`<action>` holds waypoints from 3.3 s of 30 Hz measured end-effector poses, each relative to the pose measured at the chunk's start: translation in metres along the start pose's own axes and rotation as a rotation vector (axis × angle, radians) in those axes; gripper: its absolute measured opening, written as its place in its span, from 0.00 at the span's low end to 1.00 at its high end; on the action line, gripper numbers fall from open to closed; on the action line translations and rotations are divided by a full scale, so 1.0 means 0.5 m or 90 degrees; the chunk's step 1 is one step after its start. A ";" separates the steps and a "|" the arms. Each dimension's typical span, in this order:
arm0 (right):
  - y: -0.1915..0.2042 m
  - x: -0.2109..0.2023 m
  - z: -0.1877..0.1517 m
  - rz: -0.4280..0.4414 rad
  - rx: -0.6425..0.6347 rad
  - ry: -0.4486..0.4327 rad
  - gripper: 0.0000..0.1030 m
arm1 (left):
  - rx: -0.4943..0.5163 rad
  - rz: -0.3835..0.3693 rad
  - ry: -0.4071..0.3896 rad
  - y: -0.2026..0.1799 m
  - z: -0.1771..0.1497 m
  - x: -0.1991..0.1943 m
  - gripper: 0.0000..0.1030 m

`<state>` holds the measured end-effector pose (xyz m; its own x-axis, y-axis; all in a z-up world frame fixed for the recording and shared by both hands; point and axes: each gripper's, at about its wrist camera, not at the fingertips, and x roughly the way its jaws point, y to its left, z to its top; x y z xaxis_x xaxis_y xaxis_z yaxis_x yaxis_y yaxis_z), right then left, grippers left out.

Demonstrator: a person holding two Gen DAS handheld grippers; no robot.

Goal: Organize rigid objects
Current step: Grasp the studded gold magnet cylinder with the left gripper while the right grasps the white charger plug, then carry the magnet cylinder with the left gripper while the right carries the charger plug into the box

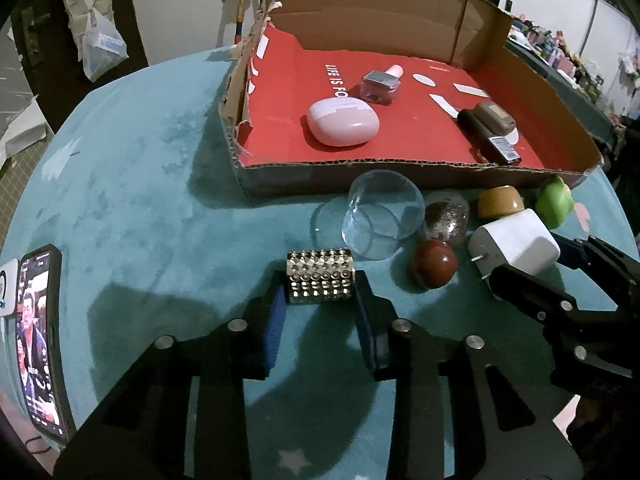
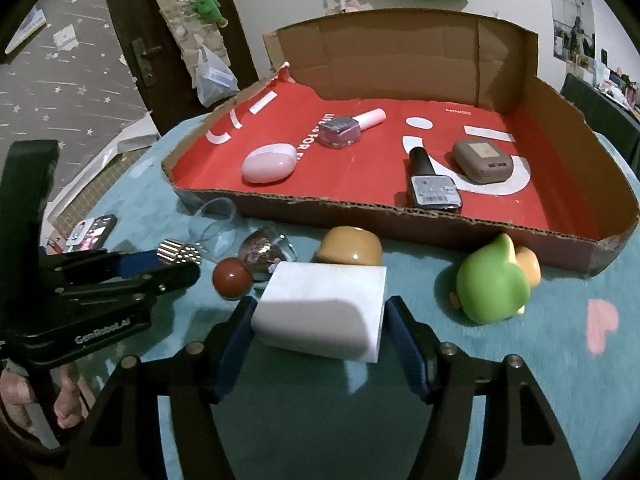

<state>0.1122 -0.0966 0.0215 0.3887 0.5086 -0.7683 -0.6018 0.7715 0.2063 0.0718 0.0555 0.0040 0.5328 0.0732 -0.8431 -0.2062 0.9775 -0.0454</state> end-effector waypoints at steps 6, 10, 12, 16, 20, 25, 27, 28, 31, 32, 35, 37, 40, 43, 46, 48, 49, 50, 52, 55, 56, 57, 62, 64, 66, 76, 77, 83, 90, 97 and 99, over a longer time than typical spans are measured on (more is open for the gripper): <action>0.004 -0.022 0.004 0.023 0.006 -0.010 0.66 | 0.004 -0.013 -0.004 -0.010 -0.002 -0.015 0.28; 0.008 -0.040 0.007 0.031 0.005 -0.022 0.66 | 0.009 -0.015 -0.012 -0.018 -0.003 -0.030 0.28; 0.010 -0.049 0.009 0.031 0.004 -0.029 0.66 | 0.011 -0.017 -0.016 -0.022 -0.002 -0.036 0.28; 0.012 -0.061 0.010 0.033 0.002 -0.037 0.66 | 0.013 -0.019 -0.023 -0.026 0.000 -0.047 0.28; 0.011 -0.067 0.010 0.035 0.005 -0.040 0.66 | 0.013 -0.022 -0.025 -0.027 -0.001 -0.053 0.28; 0.013 -0.081 0.015 0.031 -0.002 -0.055 0.66 | 0.015 -0.027 -0.036 -0.029 0.005 -0.067 0.28; 0.015 -0.087 0.019 0.032 -0.003 -0.060 0.65 | 0.017 -0.029 -0.040 -0.030 0.008 -0.072 0.28; 0.014 -0.089 0.021 0.032 -0.003 -0.063 0.65 | 0.018 -0.029 -0.042 -0.031 0.010 -0.075 0.28; 0.014 -0.097 0.026 0.032 -0.003 -0.070 0.65 | 0.022 -0.032 -0.051 -0.036 0.021 -0.083 0.28; 0.012 -0.099 0.029 0.032 -0.003 -0.073 0.65 | 0.024 -0.033 -0.055 -0.038 0.026 -0.085 0.28; 0.005 -0.104 0.037 0.030 0.001 -0.079 0.65 | 0.033 -0.035 -0.065 -0.047 0.043 -0.090 0.28; 0.000 -0.108 0.044 0.028 0.002 -0.084 0.65 | 0.038 -0.036 -0.070 -0.053 0.051 -0.092 0.28; -0.009 -0.113 0.053 0.021 0.005 -0.092 0.65 | 0.047 -0.039 -0.079 -0.066 0.070 -0.092 0.28; -0.022 -0.115 0.065 0.017 0.011 -0.098 0.65 | 0.054 -0.043 -0.086 -0.077 0.092 -0.090 0.28; -0.037 -0.115 0.077 0.009 0.015 -0.103 0.65 | 0.060 -0.052 -0.085 -0.086 0.114 -0.084 0.28; -0.047 -0.115 0.085 0.001 0.016 -0.104 0.65 | 0.064 -0.060 -0.080 -0.092 0.129 -0.076 0.28; -0.053 -0.114 0.088 -0.004 0.017 -0.103 0.65 | 0.065 -0.062 -0.080 -0.095 0.135 -0.073 0.28; -0.060 -0.112 0.092 -0.012 0.018 -0.103 0.65 | 0.069 -0.065 -0.079 -0.099 0.142 -0.070 0.28; -0.073 -0.109 0.097 -0.022 0.021 -0.100 0.65 | 0.076 -0.069 -0.076 -0.108 0.154 -0.062 0.28; -0.093 -0.100 0.106 -0.043 0.025 -0.091 0.65 | 0.084 -0.078 -0.065 -0.123 0.169 -0.044 0.28; -0.101 -0.097 0.109 -0.048 0.027 -0.087 0.65 | 0.088 -0.082 -0.060 -0.130 0.174 -0.036 0.28; -0.110 -0.092 0.112 -0.051 0.029 -0.083 0.65 | 0.091 -0.083 -0.057 -0.135 0.178 -0.030 0.28; -0.143 -0.068 0.127 -0.071 0.037 -0.062 0.65 | 0.101 -0.094 -0.039 -0.156 0.196 0.000 0.28; -0.150 -0.059 0.131 -0.080 0.035 -0.052 0.65 | 0.104 -0.095 -0.033 -0.162 0.202 0.012 0.28; -0.156 -0.049 0.136 -0.089 0.033 -0.043 0.65 | 0.107 -0.094 -0.025 -0.167 0.206 0.024 0.28; -0.177 -0.007 0.153 -0.164 -0.006 -0.010 0.65 | 0.109 -0.095 0.006 -0.173 0.221 0.077 0.28; -0.178 -0.004 0.154 -0.173 -0.010 -0.008 0.65 | 0.109 -0.093 0.009 -0.173 0.221 0.083 0.28; -0.187 0.023 0.160 -0.196 -0.023 0.012 0.65 | 0.110 -0.084 0.026 -0.170 0.224 0.112 0.28; -0.197 0.046 0.165 -0.178 -0.007 0.026 0.65 | 0.104 -0.068 0.028 -0.157 0.231 0.131 0.28; -0.215 0.058 0.169 -0.136 0.037 0.020 0.65 | 0.089 -0.057 0.024 -0.140 0.244 0.136 0.28; -0.221 0.061 0.170 -0.121 0.054 0.020 0.65 | 0.082 -0.054 0.024 -0.135 0.249 0.140 0.28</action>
<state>0.2500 -0.1338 0.0266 0.4670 0.3399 -0.8163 -0.4581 0.8826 0.1054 0.2254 0.0193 0.0149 0.5123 -0.0158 -0.8587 -0.0539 0.9973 -0.0505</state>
